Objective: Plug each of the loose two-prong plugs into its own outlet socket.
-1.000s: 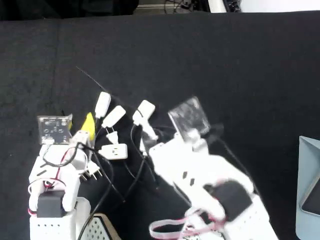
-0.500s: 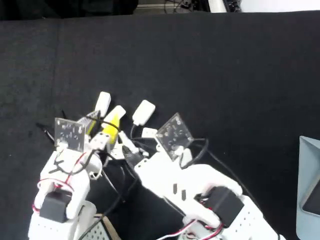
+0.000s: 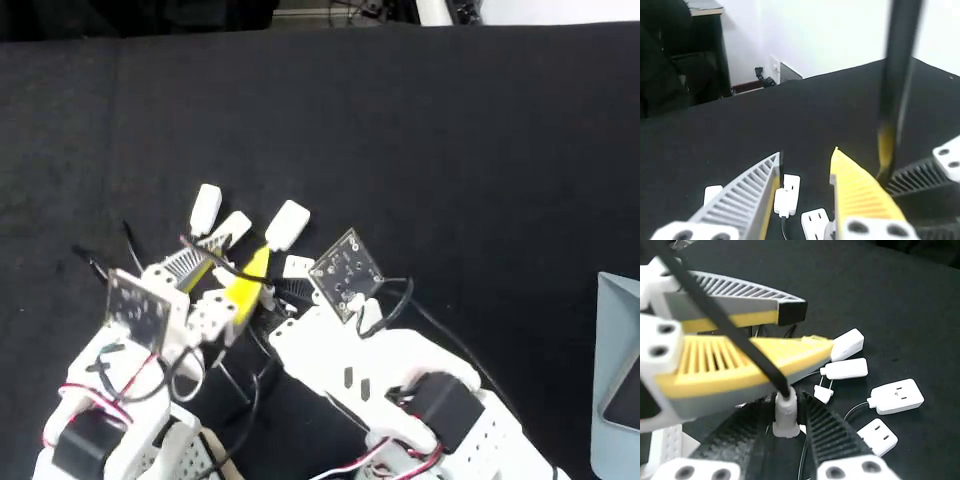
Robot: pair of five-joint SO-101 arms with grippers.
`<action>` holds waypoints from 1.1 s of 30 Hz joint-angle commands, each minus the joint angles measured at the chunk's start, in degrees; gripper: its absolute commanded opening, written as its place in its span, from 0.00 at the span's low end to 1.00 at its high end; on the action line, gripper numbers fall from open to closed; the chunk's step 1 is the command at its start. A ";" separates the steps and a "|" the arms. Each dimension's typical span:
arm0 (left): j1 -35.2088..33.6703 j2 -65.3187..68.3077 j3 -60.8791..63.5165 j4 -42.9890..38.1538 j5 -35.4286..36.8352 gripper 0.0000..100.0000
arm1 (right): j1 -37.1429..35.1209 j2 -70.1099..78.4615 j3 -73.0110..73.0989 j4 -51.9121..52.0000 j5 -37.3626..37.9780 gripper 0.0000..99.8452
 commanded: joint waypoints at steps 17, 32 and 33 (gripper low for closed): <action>-14.99 1.05 -0.75 13.10 -8.79 0.24 | 25.85 16.75 2.86 -16.79 -8.70 0.01; -11.65 42.55 -11.65 3.78 -7.56 0.20 | 40.09 26.33 1.98 -27.96 -15.74 0.01; -10.15 45.80 -12.70 3.69 -6.68 0.20 | 41.58 26.33 1.63 -27.96 -16.35 0.01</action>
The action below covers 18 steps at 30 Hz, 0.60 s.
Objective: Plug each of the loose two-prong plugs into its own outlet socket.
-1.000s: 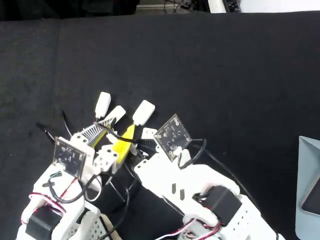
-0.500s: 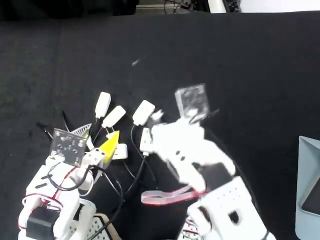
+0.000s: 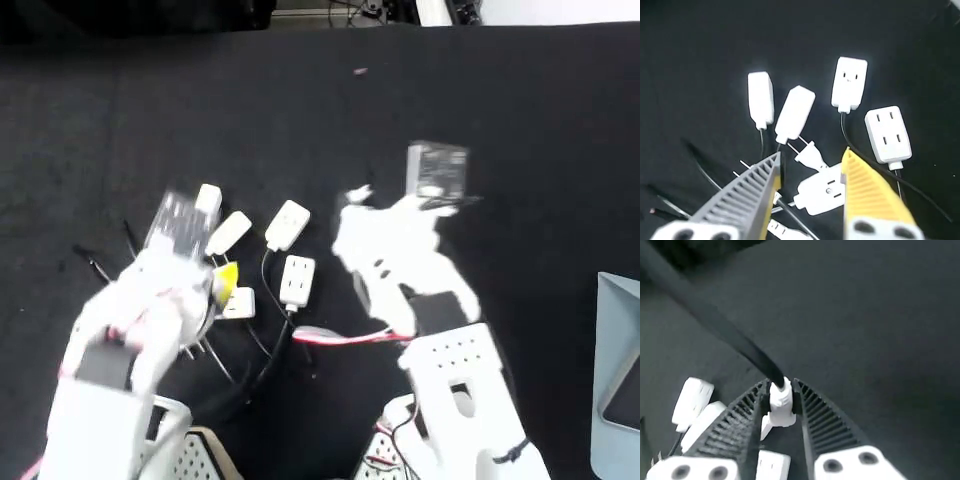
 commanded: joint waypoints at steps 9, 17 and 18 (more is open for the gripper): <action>15.69 40.09 -20.00 -3.34 14.33 0.20 | 10.29 0.22 -2.86 -1.23 -4.75 0.01; 16.66 61.36 -29.58 -10.11 16.26 0.20 | 10.20 0.22 -2.86 -1.23 -4.57 0.01; 17.01 62.95 -30.90 -10.02 16.26 0.20 | 10.20 0.22 -2.86 -1.23 -4.57 0.01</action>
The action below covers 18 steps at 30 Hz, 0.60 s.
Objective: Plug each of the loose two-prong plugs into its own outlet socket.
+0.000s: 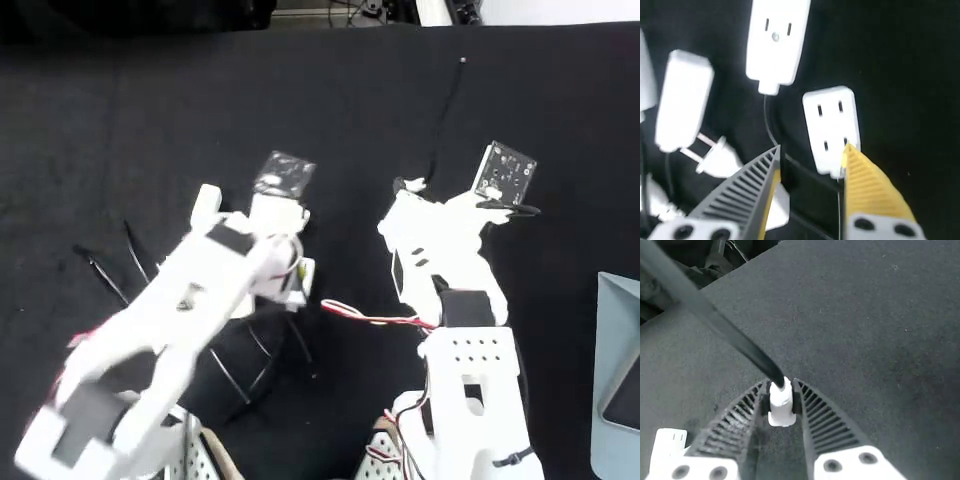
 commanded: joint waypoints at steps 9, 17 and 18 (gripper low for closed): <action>4.09 14.51 -10.68 -2.20 4.13 0.20 | 0.88 0.22 -2.86 -1.14 -0.35 0.01; 3.65 9.58 -10.51 -1.76 3.78 0.20 | 0.97 0.22 -2.86 -1.14 -0.35 0.01; 3.47 8.26 -10.33 -1.67 3.78 0.20 | 0.97 0.22 -2.86 -1.14 -0.35 0.01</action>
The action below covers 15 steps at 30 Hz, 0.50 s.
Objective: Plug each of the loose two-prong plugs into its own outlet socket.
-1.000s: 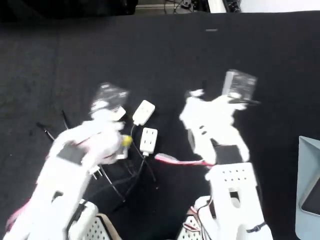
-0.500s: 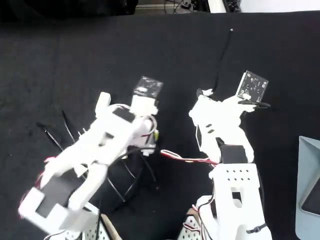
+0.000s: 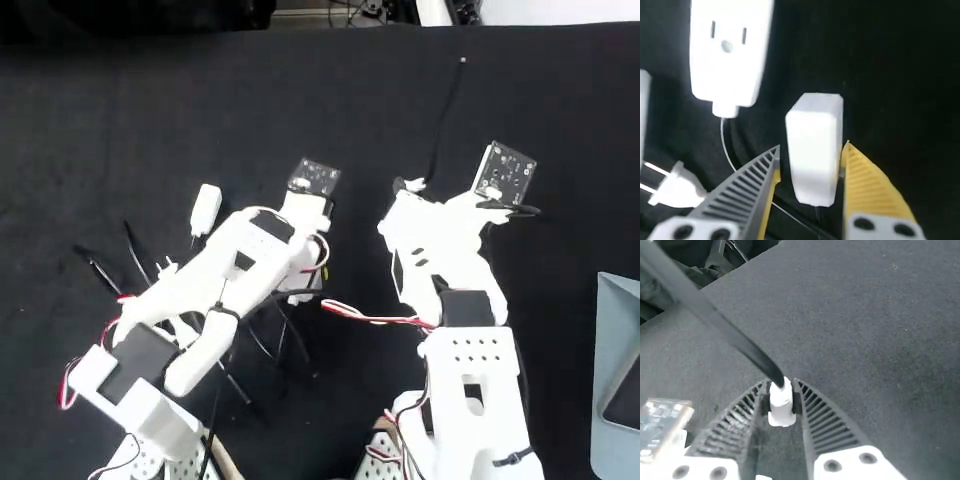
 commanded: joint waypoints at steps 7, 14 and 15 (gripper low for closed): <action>-1.10 -13.45 -2.07 2.11 -0.09 0.20 | 0.97 0.22 -2.86 -1.14 -0.35 0.01; 1.36 -14.77 0.40 1.58 -0.09 0.20 | 1.23 0.22 -2.86 -1.14 -0.35 0.01; 1.98 -14.24 0.48 1.58 -0.09 0.20 | 1.76 0.22 -2.86 -1.14 -0.35 0.01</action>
